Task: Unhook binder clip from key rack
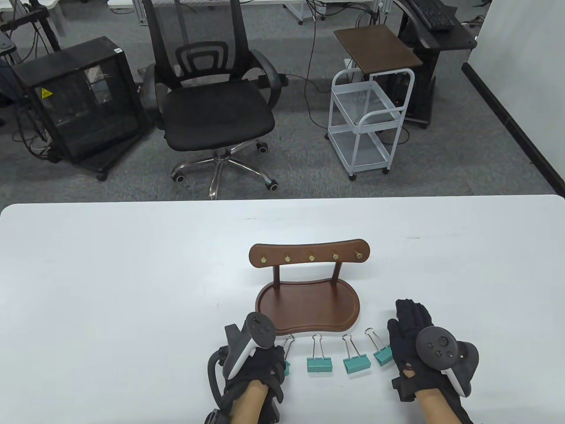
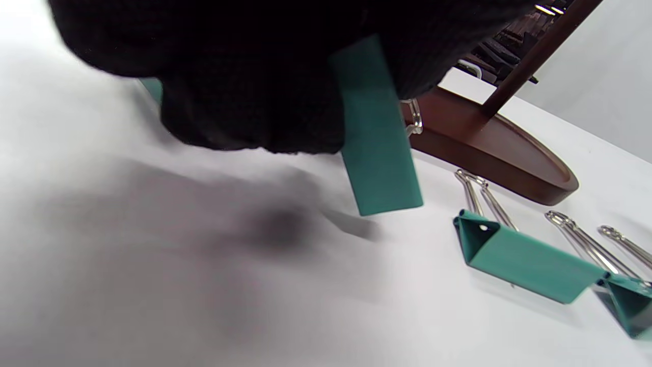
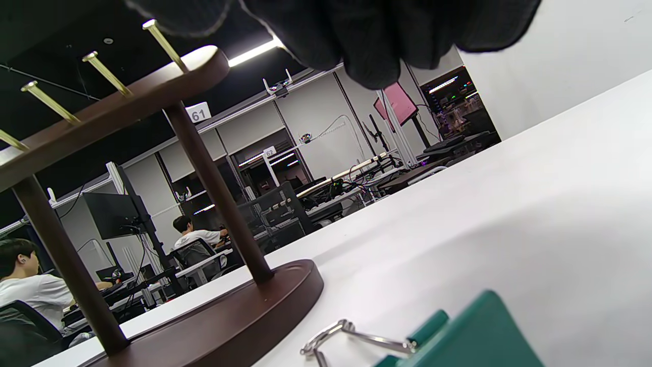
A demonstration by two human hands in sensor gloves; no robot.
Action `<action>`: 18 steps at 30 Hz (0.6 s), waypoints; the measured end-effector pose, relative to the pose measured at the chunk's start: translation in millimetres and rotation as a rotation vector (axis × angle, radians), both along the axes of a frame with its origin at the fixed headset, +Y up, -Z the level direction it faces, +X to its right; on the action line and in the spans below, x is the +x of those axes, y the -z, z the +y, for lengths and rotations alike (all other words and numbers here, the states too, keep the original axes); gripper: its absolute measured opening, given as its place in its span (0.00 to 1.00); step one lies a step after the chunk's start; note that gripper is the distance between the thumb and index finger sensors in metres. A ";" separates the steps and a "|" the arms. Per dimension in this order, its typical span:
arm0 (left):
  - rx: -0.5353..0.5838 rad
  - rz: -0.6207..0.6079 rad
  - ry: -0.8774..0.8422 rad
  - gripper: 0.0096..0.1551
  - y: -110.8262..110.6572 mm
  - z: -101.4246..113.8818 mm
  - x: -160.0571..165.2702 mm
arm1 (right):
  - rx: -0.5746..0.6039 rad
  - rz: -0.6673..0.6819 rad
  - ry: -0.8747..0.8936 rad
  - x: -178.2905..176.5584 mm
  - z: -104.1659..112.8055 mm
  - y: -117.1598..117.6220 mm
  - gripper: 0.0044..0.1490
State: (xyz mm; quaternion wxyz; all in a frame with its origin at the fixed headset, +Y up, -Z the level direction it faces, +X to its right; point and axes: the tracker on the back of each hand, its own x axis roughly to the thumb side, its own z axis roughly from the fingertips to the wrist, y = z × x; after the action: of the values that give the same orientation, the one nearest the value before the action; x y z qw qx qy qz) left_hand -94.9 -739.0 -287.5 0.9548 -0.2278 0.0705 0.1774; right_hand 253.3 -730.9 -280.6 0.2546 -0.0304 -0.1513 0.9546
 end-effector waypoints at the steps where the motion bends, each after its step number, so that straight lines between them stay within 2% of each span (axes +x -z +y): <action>1: -0.001 0.002 -0.001 0.25 0.3 -0.3 1.1 | 0.000 0.000 0.002 0.1 0.0 0.1 0.38; 14: -0.018 0.001 0.088 0.25 2.9 -6.6 11.5 | 0.000 -0.001 0.002 0.4 0.4 0.3 0.38; 18: 0.012 -0.015 0.177 0.25 1.5 -5.9 16.1 | 0.000 0.001 0.000 0.2 0.4 0.4 0.38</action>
State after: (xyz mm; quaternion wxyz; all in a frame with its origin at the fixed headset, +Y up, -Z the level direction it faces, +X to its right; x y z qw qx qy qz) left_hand -78.8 -744.9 -289.0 0.9686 -0.2165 0.0822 0.0909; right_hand 253.5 -730.5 -281.0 0.2546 -0.0302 -0.1511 0.9547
